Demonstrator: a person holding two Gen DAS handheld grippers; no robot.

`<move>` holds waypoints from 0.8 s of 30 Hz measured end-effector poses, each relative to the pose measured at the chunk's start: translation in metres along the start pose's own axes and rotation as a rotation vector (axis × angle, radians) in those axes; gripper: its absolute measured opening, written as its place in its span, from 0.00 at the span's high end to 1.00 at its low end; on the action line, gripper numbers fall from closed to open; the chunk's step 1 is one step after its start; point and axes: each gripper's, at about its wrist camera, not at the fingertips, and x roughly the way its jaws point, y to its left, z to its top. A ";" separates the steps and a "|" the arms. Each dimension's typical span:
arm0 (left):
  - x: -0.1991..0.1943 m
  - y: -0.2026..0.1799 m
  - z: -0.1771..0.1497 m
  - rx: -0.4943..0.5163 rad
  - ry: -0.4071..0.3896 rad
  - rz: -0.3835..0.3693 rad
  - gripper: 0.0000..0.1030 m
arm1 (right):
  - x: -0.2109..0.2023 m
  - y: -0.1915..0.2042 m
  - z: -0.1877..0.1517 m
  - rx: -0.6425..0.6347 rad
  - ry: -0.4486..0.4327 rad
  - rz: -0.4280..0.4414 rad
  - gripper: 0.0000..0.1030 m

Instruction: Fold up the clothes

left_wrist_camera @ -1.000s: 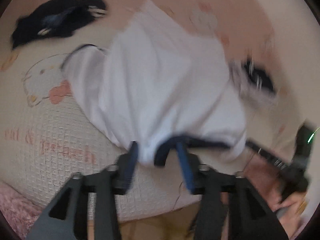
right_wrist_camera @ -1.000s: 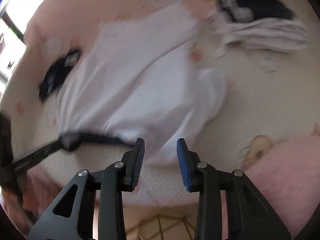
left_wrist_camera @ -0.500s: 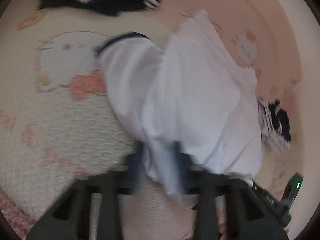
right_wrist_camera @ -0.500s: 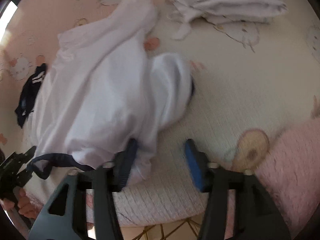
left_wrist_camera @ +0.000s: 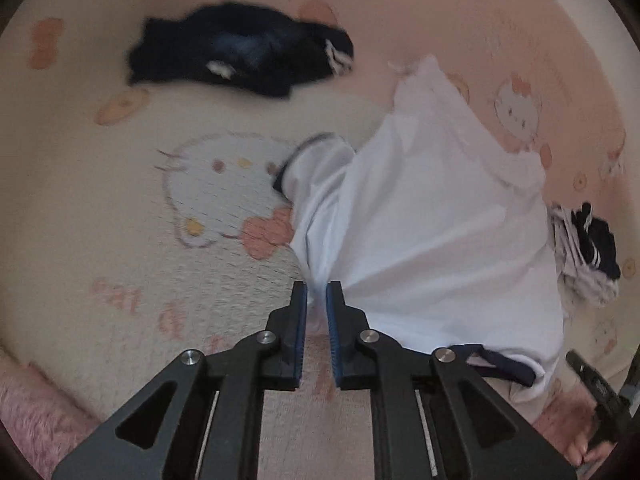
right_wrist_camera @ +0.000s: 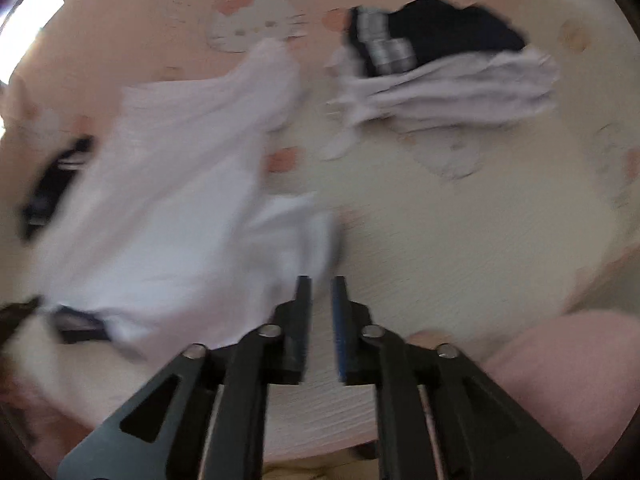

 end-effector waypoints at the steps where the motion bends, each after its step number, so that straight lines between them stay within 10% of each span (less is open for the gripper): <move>1: -0.004 -0.007 -0.002 0.017 0.001 -0.054 0.88 | 0.001 0.005 -0.003 0.008 0.033 0.055 0.71; 7: -0.003 -0.077 -0.036 0.279 0.113 -0.275 0.88 | 0.034 0.007 -0.018 0.100 0.172 0.069 0.70; 14: 0.036 -0.154 -0.110 0.546 0.335 -0.203 0.88 | 0.039 0.023 -0.010 -0.178 0.072 -0.222 0.71; 18: 0.045 -0.177 -0.114 0.545 0.333 -0.255 0.87 | 0.034 0.011 -0.007 -0.111 0.080 -0.141 0.71; 24: 0.043 -0.203 -0.114 0.599 0.285 -0.342 0.59 | 0.027 -0.008 -0.004 0.004 0.104 0.000 0.70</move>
